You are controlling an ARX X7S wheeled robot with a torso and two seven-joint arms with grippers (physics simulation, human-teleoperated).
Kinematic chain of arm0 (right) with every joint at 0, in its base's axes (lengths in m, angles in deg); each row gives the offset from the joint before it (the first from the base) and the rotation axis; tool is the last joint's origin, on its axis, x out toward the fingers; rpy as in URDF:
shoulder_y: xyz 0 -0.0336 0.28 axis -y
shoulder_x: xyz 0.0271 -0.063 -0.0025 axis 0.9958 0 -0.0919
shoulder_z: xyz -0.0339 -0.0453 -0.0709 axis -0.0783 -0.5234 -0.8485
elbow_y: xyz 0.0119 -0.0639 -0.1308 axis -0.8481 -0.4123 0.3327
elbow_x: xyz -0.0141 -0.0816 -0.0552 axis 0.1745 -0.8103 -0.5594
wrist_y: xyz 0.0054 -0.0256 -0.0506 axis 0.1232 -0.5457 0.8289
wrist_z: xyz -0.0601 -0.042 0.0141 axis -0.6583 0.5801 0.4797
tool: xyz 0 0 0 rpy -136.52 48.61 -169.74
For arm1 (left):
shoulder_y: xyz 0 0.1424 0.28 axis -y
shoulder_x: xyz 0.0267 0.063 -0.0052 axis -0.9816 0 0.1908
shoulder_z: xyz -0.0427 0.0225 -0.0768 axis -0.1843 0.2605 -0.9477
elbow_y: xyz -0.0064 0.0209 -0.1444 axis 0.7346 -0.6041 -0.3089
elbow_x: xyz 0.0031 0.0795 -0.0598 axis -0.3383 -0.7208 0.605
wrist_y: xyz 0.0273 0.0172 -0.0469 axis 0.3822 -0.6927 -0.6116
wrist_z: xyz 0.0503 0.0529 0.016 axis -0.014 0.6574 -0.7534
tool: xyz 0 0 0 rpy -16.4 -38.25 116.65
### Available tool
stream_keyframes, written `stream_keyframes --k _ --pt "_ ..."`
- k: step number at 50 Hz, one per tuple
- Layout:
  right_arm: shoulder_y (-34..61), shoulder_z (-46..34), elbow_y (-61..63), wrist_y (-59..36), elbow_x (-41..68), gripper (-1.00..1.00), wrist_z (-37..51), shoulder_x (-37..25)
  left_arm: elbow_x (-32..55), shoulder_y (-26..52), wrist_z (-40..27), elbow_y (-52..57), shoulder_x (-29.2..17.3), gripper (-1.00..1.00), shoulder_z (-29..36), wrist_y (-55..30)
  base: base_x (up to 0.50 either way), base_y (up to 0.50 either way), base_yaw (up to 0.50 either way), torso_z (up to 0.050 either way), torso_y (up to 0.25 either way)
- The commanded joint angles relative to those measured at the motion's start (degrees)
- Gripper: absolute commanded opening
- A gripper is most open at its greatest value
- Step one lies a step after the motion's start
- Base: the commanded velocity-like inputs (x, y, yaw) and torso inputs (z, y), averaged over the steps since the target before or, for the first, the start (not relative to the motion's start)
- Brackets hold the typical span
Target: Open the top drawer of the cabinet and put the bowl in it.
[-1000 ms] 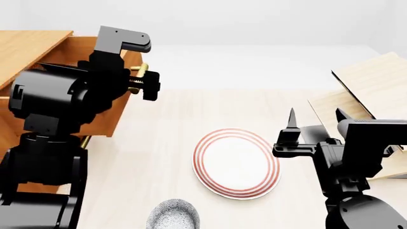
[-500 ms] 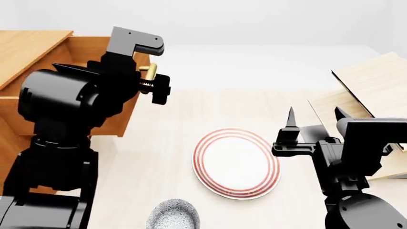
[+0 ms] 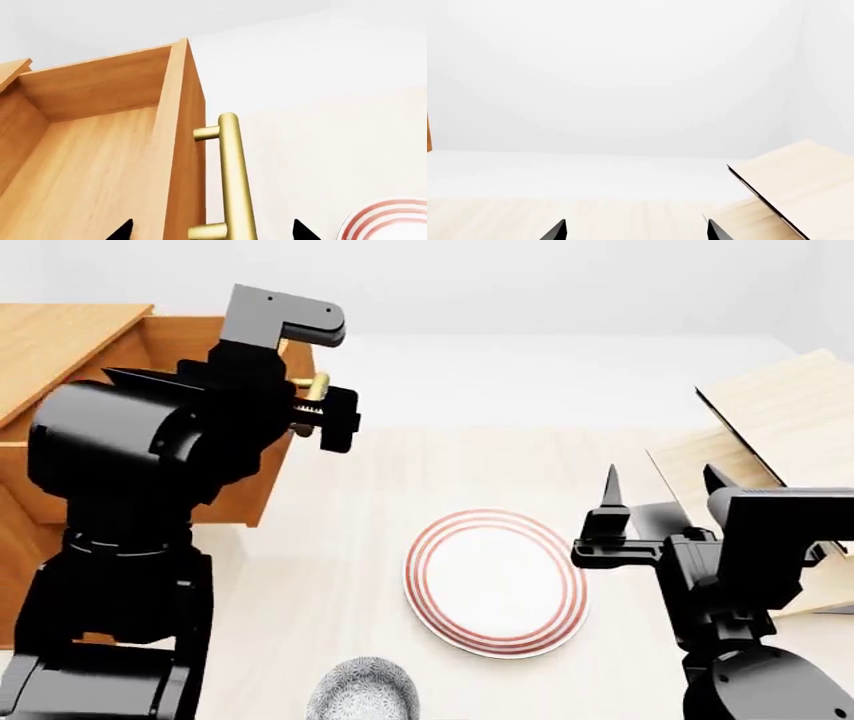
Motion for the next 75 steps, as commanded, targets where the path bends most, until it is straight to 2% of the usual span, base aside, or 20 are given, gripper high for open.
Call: stream_keyframes --k 1,13,19,27,33,40,50,56,66,75 --pt "-0.1 -0.4 -0.5 0.6 -0.2 1.00 0.0 0.1 12.3 7.1 2.7 1.9 2.5 1.00 -4.1 1.4 0.00 0.00 0.00 0.000 0.000" --pt "0.1 -0.5 0.2 0.1 0.2 1.00 0.4 -0.1 16.8 12.9 -0.3 8.1 0.4 1.00 -10.1 -3.7 0.00 0.00 0.00 0.000 0.001" --pt "0.2 -0.7 0.2 0.2 0.2 1.00 0.5 -0.1 37.5 11.7 -11.8 12.9 -3.8 1.00 -10.7 -3.8 0.00 0.00 0.00 0.000 0.000" --pt "0.3 -1.0 0.4 0.0 0.3 1.00 0.8 -0.1 63.8 4.5 -24.7 24.3 -7.4 1.00 -10.6 -3.5 0.00 0.00 0.00 0.000 0.000" --pt "0.4 -1.3 0.4 0.0 0.3 1.00 0.9 0.0 77.2 -1.0 -32.2 30.8 -8.9 1.00 -10.0 -1.7 0.00 0.00 0.00 0.000 0.000" --pt "0.2 -1.2 0.5 0.1 0.5 1.00 1.0 -0.1 85.8 -7.1 -35.9 37.7 -10.9 1.00 -9.2 1.0 0.00 0.00 0.00 0.000 0.000" --pt "-0.2 -0.8 0.4 0.6 0.7 1.00 1.1 -0.2 90.6 -15.4 -36.5 46.4 -13.2 1.00 -8.5 2.6 0.00 0.00 0.00 0.000 0.000" --pt "-0.5 -0.5 0.3 0.9 0.8 1.00 1.1 -0.3 89.0 -21.8 -33.8 49.6 -14.2 1.00 -10.0 1.4 0.00 0.00 0.00 0.000 0.000" --pt "-1.1 -0.6 -0.9 2.2 0.3 1.00 0.7 -0.2 74.0 -35.2 -18.8 54.5 -15.7 1.00 -14.7 -1.8 0.00 0.00 0.00 0.000 0.000" --pt "-1.1 -0.9 -0.8 2.2 0.3 1.00 0.9 -0.2 58.5 -44.4 -6.8 57.2 -19.2 1.00 -12.2 2.2 0.00 0.00 0.00 0.000 0.000"
